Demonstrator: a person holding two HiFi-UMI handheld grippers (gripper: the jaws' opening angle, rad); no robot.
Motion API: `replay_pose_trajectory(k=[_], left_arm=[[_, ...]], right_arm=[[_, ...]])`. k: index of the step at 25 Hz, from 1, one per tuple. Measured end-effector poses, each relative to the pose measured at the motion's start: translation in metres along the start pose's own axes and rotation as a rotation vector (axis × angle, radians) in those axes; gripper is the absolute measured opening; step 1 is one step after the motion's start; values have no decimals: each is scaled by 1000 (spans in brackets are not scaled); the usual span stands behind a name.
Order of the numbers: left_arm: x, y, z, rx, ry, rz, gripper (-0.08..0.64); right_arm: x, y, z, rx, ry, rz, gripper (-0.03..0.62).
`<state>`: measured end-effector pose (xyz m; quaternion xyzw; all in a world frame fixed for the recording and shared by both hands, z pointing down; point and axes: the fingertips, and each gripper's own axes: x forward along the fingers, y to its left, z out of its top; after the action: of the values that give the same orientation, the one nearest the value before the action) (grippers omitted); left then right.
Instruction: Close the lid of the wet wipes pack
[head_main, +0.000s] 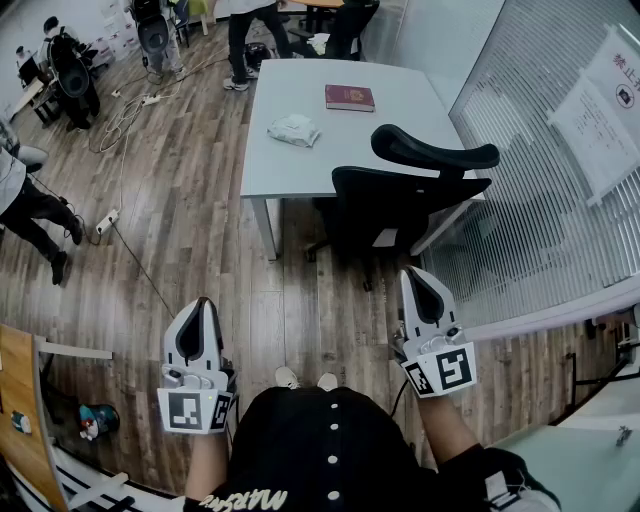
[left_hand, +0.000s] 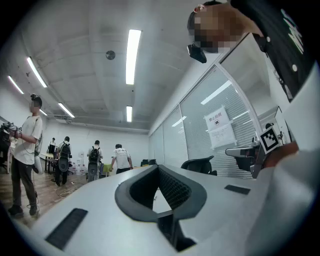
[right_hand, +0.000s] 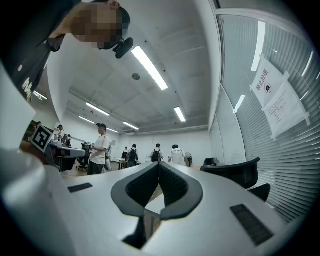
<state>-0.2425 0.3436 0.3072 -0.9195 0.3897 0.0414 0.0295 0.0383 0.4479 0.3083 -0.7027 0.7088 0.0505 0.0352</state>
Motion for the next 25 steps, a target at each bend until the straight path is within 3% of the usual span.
replay_pose_trajectory(k=[21, 22, 23, 24, 25], left_arm=[[4, 0, -3, -1, 1, -6, 3], [4, 1, -3, -1, 2, -5, 3], [4, 3, -3, -2, 2, -5, 3], [3, 4, -3, -4, 2, -4, 3], [3, 6, -4, -10, 5, -4, 3]], right_arm=[[1, 3, 3, 46, -51, 16, 34], [3, 3, 4, 41, -56, 6, 85], [4, 4, 6, 36, -58, -1, 191], [6, 5, 6, 37, -59, -5, 239], [7, 5, 6, 40, -59, -6, 239]])
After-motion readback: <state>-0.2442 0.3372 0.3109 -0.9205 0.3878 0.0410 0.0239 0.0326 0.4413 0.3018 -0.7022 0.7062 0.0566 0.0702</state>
